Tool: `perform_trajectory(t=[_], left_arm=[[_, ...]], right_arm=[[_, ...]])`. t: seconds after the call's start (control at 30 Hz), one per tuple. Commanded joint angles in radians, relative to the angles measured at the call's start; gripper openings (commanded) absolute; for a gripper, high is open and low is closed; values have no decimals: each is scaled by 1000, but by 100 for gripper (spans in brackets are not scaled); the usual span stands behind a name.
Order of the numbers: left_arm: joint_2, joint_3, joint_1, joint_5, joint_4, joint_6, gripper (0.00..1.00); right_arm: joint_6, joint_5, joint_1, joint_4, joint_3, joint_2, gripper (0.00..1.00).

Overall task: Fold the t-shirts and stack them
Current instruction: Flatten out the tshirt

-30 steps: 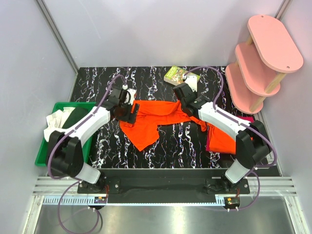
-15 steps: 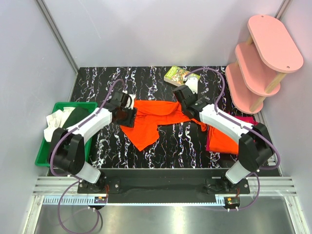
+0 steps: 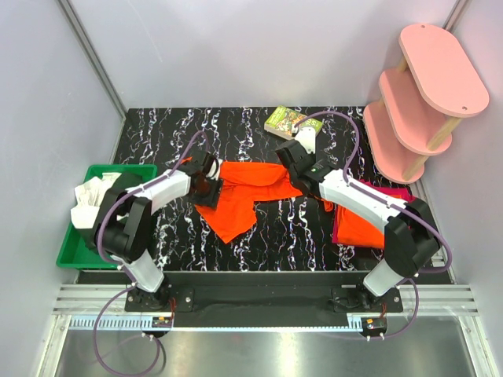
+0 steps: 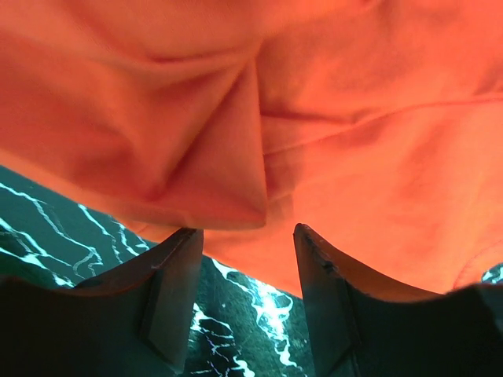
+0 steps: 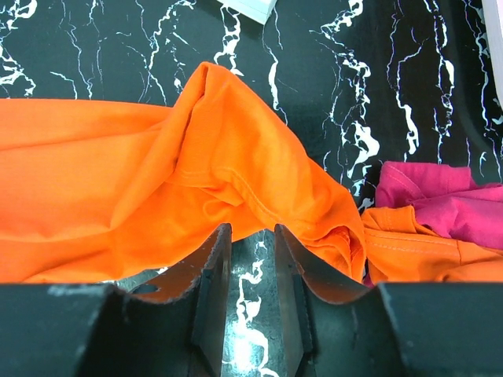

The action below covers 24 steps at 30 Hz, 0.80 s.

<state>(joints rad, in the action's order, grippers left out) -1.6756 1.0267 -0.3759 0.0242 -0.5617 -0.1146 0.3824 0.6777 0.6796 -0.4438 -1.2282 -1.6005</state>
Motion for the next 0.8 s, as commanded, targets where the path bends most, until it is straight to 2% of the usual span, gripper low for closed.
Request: perform_trajectory(t=[0.0,0.47,0.67,0.77], left_arm=[[19,50,3,-61,77,-14,54],[-22,79,49,-118,117,-22,50],[-35,82,63,-127,123,-19,43],[-32,82,66,-130,125,-17,34]], right_arm=[[32,36,17,-3,7,19,36],[36,36,28,-6,16,-1,35],[39,33,28,-6,12,-12,33],[39,31,29,-6,7,-19,26]])
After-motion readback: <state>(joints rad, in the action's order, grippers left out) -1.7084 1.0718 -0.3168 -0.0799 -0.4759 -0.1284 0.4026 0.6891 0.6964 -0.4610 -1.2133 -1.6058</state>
